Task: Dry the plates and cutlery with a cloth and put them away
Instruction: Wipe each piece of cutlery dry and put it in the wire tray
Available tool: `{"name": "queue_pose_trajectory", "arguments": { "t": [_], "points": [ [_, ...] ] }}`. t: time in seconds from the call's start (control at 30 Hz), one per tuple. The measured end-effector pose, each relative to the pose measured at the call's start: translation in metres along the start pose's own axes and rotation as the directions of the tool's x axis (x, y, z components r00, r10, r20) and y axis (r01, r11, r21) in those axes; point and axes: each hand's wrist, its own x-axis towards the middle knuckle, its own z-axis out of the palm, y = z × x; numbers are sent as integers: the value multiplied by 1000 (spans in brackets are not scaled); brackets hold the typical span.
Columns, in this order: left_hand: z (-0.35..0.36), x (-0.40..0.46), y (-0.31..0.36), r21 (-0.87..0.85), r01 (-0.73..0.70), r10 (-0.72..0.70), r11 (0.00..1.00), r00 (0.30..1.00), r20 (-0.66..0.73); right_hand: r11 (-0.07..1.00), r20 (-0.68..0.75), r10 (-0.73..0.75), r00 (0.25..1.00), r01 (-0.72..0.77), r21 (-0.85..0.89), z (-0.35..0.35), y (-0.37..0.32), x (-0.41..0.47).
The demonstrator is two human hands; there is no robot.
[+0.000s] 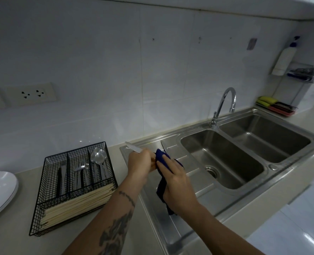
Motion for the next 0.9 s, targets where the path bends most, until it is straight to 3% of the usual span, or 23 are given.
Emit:
{"name": "queue_pose_trajectory", "arguments": {
  "t": [0.07, 0.17, 0.33, 0.4, 0.5, 0.57, 0.73, 0.9],
  "points": [
    [-9, -2, 1, -113, 40, -42, 993, 999, -9, 992, 59, 50, 997, -43, -121, 2, 10, -7],
    [-20, -7, -3, -179, 84, -84, 980, 996, 6, 983, 84, 100, 991, -85, -163, -7, 18, -11],
    [-20, -15, 0, -230, 128, -116, 965, 991, 66, 988, 83, -20, 996, 33, -153, -8, 5, -6],
    [-21, -15, -2, -227, 132, -119, 965, 990, 70, 996, 69, 16, 997, -10, -85, -11, 15, -6],
    [-25, -17, -12, -221, 113, -91, 969, 990, 106, 974, 5, 205, 979, -204, 98, -15, 31, -13],
    [-27, -16, -18, -210, 72, -44, 975, 990, 132, 963, -16, 250, 968, -247, 108, -17, 33, -12],
    [-30, -15, -27, -92, -77, 84, 993, 994, 76, 993, -116, 117, 986, -119, -6, -17, 21, 1],
    [-32, -10, -29, -83, -98, 93, 992, 994, -58, 987, 54, -99, 994, 105, -119, 0, -14, 3]
  ]
}}
